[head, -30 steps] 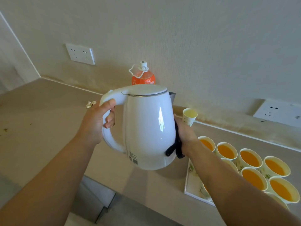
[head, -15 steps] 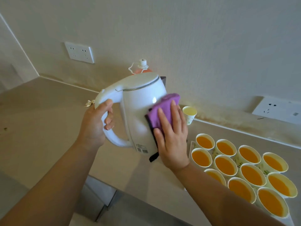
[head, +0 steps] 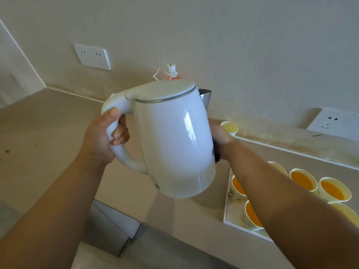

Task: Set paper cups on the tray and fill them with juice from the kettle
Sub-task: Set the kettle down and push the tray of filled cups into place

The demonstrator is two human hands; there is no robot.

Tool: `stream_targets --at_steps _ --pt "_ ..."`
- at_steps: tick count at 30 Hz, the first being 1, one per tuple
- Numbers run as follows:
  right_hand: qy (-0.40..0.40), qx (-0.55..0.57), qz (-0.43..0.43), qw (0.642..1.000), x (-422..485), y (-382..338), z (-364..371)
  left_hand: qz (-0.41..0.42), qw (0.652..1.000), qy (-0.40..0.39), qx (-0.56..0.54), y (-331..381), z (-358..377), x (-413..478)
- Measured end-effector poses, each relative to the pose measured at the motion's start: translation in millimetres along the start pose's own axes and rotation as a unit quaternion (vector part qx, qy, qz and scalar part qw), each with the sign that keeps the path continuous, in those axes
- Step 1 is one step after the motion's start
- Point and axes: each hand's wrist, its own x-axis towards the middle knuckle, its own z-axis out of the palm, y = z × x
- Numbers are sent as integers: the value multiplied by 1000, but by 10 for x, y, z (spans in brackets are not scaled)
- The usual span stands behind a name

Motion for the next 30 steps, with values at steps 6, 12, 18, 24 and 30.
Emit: stream_targets --at_steps 6,12,18,24,30 --pt "102 110 69 986 117 546 60 41 989 133 56 -189 -50 -51" --pt "236 55 -51 969 91 838 421 80 968 215 98 -383 101 -95" --pt "263 83 -73 959 112 965 551 68 971 210 88 -483 207 -83" --pt "178 40 77 980 528 635 85 9 981 177 78 -488 -54 -27" --pt "156 -68 -29 985 337 809 254 47 967 205 143 -478 -108 -43"
